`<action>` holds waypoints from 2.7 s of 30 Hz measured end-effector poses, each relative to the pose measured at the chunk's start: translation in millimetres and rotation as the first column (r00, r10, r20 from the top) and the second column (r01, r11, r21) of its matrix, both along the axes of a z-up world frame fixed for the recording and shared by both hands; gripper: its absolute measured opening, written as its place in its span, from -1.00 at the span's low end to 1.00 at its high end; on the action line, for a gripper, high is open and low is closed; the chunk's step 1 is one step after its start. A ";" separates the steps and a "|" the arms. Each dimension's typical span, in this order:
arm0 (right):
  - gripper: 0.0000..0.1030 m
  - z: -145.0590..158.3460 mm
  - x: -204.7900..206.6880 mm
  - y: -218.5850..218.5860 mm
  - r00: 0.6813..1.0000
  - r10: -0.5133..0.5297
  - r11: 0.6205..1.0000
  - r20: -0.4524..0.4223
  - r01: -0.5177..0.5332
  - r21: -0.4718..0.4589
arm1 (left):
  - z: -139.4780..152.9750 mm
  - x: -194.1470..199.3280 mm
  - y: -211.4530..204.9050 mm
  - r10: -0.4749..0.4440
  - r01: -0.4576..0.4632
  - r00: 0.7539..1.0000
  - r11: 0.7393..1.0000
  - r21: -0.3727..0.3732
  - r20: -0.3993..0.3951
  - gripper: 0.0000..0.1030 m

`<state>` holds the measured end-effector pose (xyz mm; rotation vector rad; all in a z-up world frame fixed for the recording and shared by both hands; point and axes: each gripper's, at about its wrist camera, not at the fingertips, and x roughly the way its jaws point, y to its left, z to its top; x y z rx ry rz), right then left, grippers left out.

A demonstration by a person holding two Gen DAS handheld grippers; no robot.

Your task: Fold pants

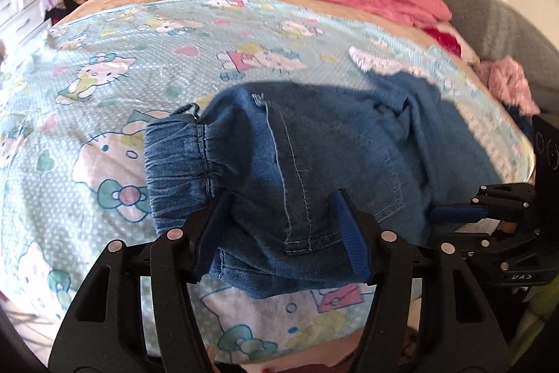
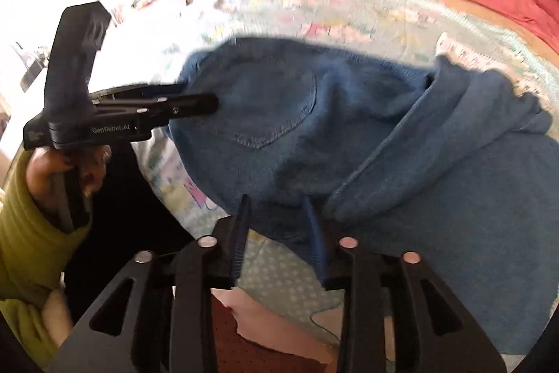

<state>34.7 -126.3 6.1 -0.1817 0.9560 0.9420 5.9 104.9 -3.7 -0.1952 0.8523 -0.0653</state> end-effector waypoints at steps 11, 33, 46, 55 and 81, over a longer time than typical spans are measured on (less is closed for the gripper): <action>0.25 27.1 29.6 -67.6 0.970 -0.236 0.971 0.053 0.232 0.061 | 47.8 -22.1 -7.9 0.011 -0.012 0.996 1.000 0.002 0.091 0.47; 0.82 52.7 89.9 -102.1 0.902 -0.397 0.917 0.168 0.397 0.031 | 10.9 29.4 -103.5 -0.244 0.237 0.970 0.956 -0.175 -0.018 0.67; 0.82 35.4 171.3 -30.5 0.938 -0.299 0.939 0.177 0.322 -0.119 | -21.2 82.9 -119.7 -0.254 0.219 0.965 0.916 -0.335 -0.066 0.16; 0.82 -0.3 225.1 33.0 0.944 -0.274 0.908 0.184 0.317 -0.274 | -25.2 77.7 -133.1 -0.312 0.286 0.950 0.896 -0.340 -0.022 -0.76; -0.76 37.7 181.9 -156.0 0.793 -0.609 0.793 0.021 0.609 0.008 | -8.5 61.3 -136.3 -0.300 0.302 0.953 0.948 -0.096 0.037 -0.88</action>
